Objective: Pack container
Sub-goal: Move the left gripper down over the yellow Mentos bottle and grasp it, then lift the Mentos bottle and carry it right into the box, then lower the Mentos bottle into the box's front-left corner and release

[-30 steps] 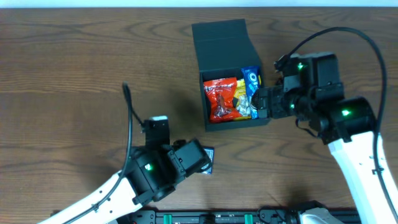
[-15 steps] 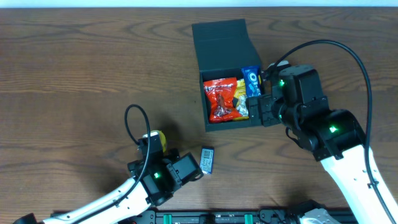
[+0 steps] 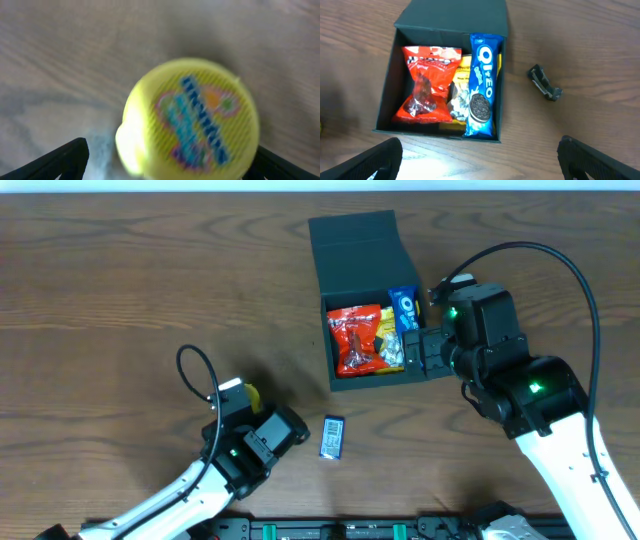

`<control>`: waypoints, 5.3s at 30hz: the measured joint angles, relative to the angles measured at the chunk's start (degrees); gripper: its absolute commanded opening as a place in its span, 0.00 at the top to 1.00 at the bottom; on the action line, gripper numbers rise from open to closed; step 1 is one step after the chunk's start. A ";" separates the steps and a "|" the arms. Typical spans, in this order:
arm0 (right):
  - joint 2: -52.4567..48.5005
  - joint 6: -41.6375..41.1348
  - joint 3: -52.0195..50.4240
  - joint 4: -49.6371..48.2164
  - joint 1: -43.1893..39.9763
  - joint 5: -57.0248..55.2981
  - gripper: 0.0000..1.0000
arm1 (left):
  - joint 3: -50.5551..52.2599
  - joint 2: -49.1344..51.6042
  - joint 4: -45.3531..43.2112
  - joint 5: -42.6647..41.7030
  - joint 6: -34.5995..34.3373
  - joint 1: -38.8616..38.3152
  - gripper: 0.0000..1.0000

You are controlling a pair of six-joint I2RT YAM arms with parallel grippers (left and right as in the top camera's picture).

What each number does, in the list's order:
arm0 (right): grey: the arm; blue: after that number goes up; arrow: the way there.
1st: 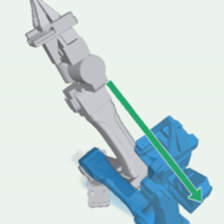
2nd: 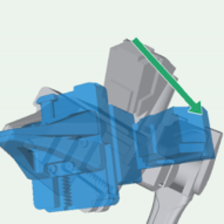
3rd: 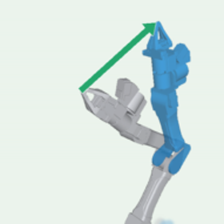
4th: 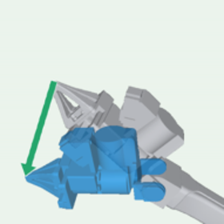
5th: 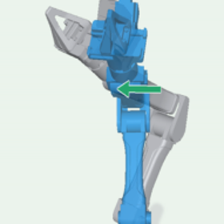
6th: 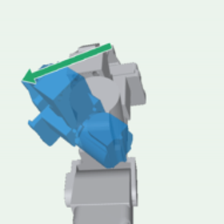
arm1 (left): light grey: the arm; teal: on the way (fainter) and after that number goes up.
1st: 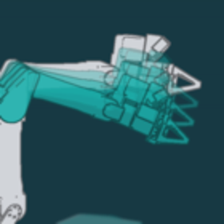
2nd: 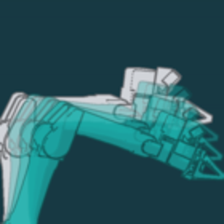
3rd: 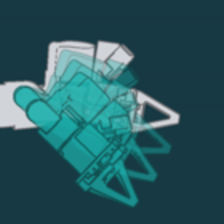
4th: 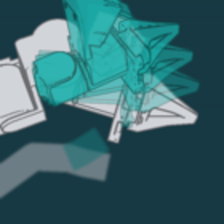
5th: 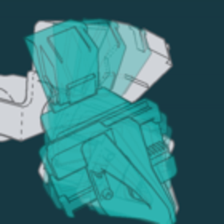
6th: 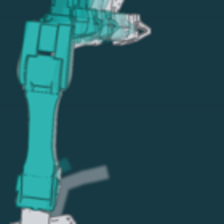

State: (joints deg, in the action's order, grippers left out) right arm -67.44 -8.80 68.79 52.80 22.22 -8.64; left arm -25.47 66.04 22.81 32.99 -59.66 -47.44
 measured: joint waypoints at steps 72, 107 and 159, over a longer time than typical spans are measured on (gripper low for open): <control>0.00 -5.18 -0.31 3.72 -0.04 -6.82 0.01 | -66.40 35.15 35.39 -55.56 39.01 12.74 0.94; 0.00 -6.05 -0.31 4.83 -0.57 -7.06 0.01 | -74.60 50.77 36.70 -59.10 41.46 11.69 0.94; 0.00 -6.12 -0.31 5.27 -0.66 -7.06 0.01 | -91.91 54.62 48.89 -48.83 38.93 11.72 0.05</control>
State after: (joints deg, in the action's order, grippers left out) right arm -67.44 -14.92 68.49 58.06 21.56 -15.70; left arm -117.38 120.66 71.70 -15.84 -20.73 -35.73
